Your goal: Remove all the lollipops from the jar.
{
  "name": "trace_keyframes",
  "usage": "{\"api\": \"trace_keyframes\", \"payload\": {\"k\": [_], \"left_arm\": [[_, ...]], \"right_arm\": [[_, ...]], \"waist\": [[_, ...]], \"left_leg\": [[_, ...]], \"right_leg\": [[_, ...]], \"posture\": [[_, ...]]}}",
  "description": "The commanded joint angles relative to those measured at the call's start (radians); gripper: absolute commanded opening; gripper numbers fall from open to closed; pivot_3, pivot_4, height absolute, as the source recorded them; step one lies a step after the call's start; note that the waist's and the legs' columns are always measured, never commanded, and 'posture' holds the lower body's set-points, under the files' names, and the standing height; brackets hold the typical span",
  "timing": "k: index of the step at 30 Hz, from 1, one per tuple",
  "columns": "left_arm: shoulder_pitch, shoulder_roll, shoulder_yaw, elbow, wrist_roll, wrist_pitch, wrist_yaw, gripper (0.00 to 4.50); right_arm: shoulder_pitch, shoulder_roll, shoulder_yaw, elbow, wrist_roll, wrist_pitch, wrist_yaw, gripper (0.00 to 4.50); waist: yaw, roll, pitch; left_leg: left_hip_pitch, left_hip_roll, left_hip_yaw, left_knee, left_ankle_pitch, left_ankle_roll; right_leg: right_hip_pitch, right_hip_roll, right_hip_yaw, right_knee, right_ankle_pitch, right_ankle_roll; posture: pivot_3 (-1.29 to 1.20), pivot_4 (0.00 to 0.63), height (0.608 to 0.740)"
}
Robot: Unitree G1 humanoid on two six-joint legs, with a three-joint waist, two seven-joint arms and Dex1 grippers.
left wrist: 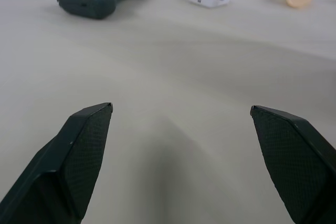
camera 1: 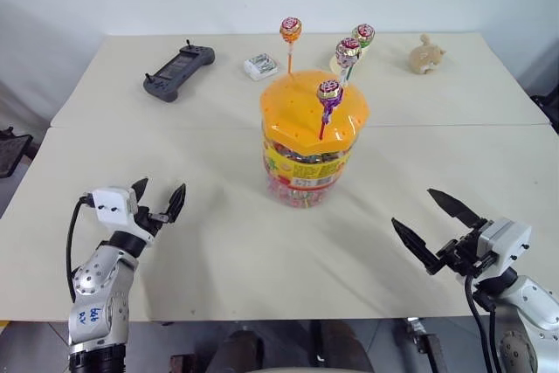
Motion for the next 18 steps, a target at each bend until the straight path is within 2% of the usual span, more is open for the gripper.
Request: {"api": "trace_keyframes", "payload": {"k": [1, 2, 7, 10, 12, 15, 18], "left_arm": [[0.021, 0.048, 0.012, -0.035, -0.005, 0.004, -0.037, 4.47], [0.027, 0.071, 0.021, -0.032, -0.015, -0.003, -0.069, 4.47], [0.043, 0.198, 0.161, -0.004, -0.255, 0.023, -0.329, 4.47], [0.022, 0.343, 0.265, 0.082, -0.419, 0.175, -0.484, 4.47], [0.002, 0.42, 0.3, 0.143, -0.5, 0.273, -0.563, 4.47], [-0.044, 0.498, 0.316, 0.203, -0.611, 0.427, -0.66, 4.47], [-0.135, 0.491, 0.253, 0.189, -0.609, 0.427, -0.713, 4.47]], "right_arm": [[-0.014, -0.019, -0.001, -0.023, 0.024, -0.007, 0.039, 4.5], [-0.024, -0.026, -0.001, -0.019, 0.042, 0.009, 0.056, 4.5], [-0.107, -0.084, -0.053, -0.022, 0.197, 0.124, 0.104, 4.5], [-0.196, -0.129, -0.146, -0.065, 0.4, 0.222, 0.102, 4.5], [-0.238, -0.145, -0.195, -0.097, 0.474, 0.253, 0.089, 4.5], [-0.266, -0.159, -0.251, -0.168, 0.535, 0.276, 0.064, 4.5], [-0.259, -0.173, -0.284, -0.226, 0.539, 0.295, 0.041, 4.5]], "waist": [[0.0, 0.0, 0.0], [0.0, 0.0, 0.0], [-0.001, 0.0, 0.0], [-0.002, 0.001, 0.001], [-0.002, 0.002, 0.001], [0.001, 0.002, 0.001], [0.006, 0.002, 0.001]], "left_leg": [[0.0, 0.0, 0.0, 0.0, 0.0, 0.0], [0.0, 0.0, 0.0, 0.0, 0.0, 0.0], [0.0, 0.001, 0.0, 0.0, 0.0, 0.0], [0.0, 0.002, -0.001, 0.0, 0.0, 0.0], [0.0, 0.002, -0.001, 0.0, 0.0, 0.0], [0.0, 0.002, -0.004, -0.001, 0.0, 0.0], [0.0, 0.001, -0.008, -0.001, -0.001, 0.0]], "right_leg": [[0.0, 0.0, 0.0, 0.0, 0.0, 0.0], [0.0, 0.0, 0.0, 0.0, 0.0, 0.0], [0.001, -0.001, -0.001, 0.0, 0.0, 0.0], [0.001, 0.0, -0.001, -0.001, 0.0, -0.001], [0.001, 0.0, -0.001, -0.001, 0.0, -0.001], [0.002, -0.001, -0.001, -0.002, -0.001, -0.001], [0.006, -0.001, -0.001, -0.006, 0.0, -0.001]], "posture": [[0.0, 0.15, 0.74], [0.0, 0.15, 0.74], [0.0, 0.15, 0.74], [0.0, 0.15, 0.74], [0.0, 0.15, 0.74], [0.0, 0.15, 0.74], [0.0, 0.15, 0.74]]}}
